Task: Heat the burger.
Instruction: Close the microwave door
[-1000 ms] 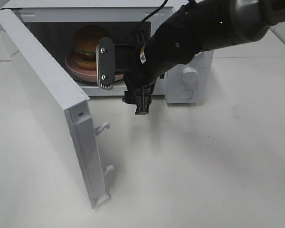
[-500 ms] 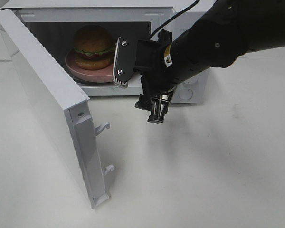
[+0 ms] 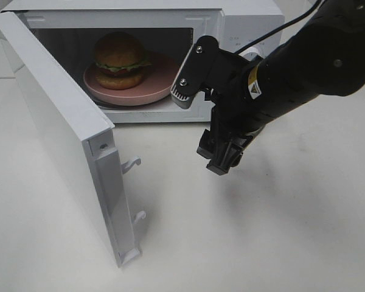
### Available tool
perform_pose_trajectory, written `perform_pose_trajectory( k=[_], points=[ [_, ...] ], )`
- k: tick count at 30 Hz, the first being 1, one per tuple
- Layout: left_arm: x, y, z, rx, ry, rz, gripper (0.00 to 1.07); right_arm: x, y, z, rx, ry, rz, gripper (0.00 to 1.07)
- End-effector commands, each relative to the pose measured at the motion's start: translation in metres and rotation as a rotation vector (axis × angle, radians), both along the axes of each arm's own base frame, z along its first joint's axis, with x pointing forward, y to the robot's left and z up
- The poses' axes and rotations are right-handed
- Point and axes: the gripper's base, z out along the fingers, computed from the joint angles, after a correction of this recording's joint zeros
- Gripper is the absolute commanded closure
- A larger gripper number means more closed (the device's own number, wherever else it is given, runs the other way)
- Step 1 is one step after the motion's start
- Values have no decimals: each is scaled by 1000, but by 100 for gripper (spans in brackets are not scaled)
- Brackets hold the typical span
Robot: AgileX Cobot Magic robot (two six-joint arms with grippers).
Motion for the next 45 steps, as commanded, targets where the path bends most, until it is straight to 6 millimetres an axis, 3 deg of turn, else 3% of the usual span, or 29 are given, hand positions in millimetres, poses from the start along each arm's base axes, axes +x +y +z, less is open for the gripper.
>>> perform_pose_trajectory(
  k=[1, 13, 27, 45],
  points=[
    [-2, 0, 0, -3, -29, 0, 7, -9, -11, 3, 2, 51, -93, 32],
    [-2, 0, 0, -3, -29, 0, 7, -45, -49, 23, -51, 239, -466, 32],
    [-2, 0, 0, -3, -29, 0, 7, -81, -80, 61, -53, 262, -601, 32],
    [-2, 0, 0, -3, -29, 0, 7, -132, -118, 49, 11, 249, -608, 32]
  ],
)
